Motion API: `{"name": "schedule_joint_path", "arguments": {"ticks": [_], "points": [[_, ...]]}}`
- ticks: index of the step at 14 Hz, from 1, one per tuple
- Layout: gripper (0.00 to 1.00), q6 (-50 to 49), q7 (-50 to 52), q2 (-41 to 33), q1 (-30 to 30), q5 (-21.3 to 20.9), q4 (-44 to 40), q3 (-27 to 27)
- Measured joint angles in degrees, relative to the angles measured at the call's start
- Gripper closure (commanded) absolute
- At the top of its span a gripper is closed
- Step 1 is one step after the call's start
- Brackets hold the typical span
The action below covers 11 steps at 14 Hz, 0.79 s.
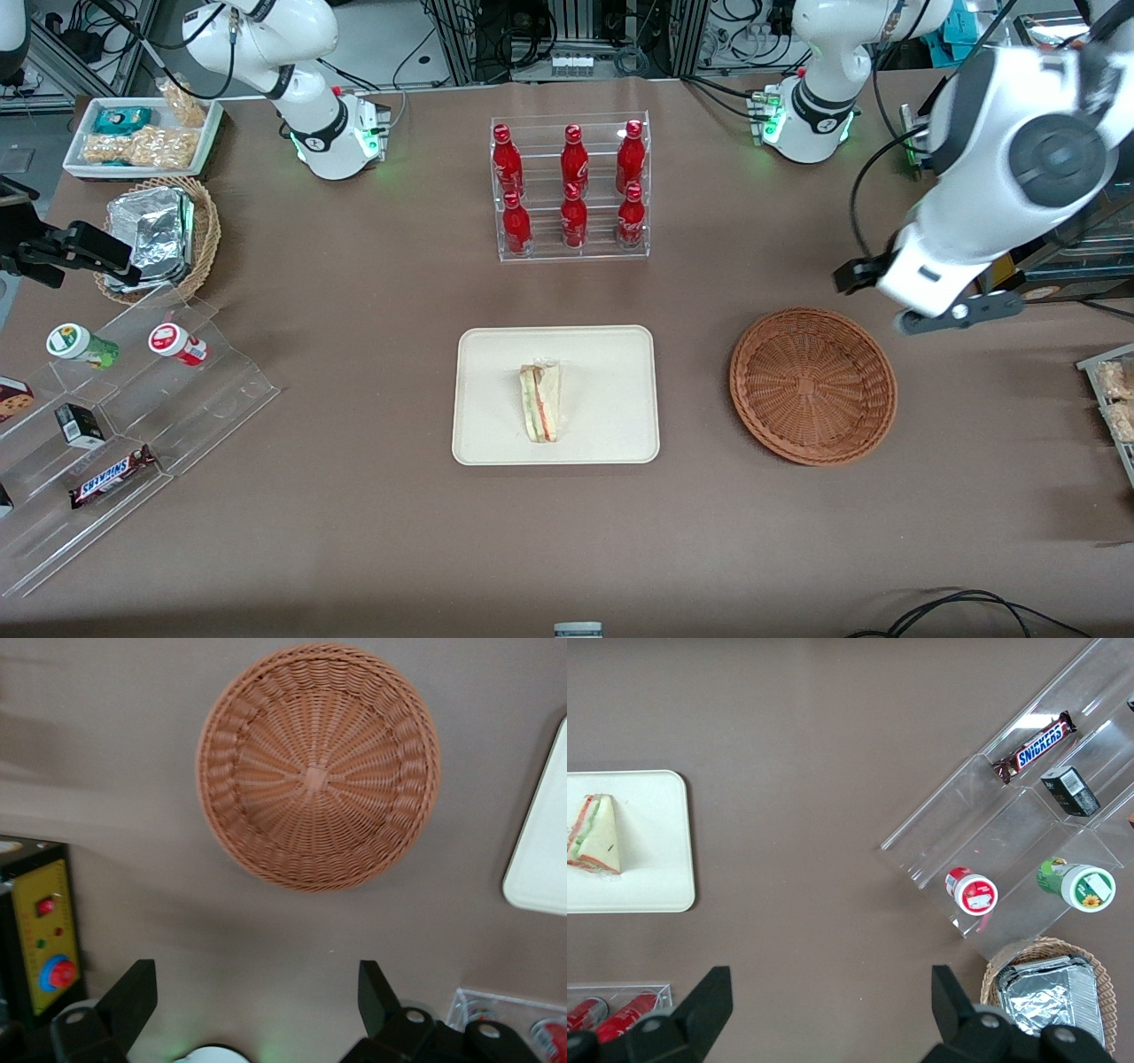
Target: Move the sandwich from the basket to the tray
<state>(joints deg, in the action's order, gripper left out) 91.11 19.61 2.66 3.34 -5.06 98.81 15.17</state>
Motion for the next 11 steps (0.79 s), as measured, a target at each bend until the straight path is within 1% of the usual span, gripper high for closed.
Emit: {"name": "schedule_joint_path", "arguments": {"ticks": [3,5,8,11], "points": [[0.0,-1.28,-11.63,-3.74,-0.32,1.44,0.02,-6.21],[0.0,-1.42,-17.11,-6.11,-0.66,1.63,-0.17,-9.5],[0.0,-1.35,-19.91,-7.86,-0.9,1.62,-2.55,-12.24],[0.0,-1.18,-20.16,-6.81,-1.99,1.63,-6.2,-13.16]]}}
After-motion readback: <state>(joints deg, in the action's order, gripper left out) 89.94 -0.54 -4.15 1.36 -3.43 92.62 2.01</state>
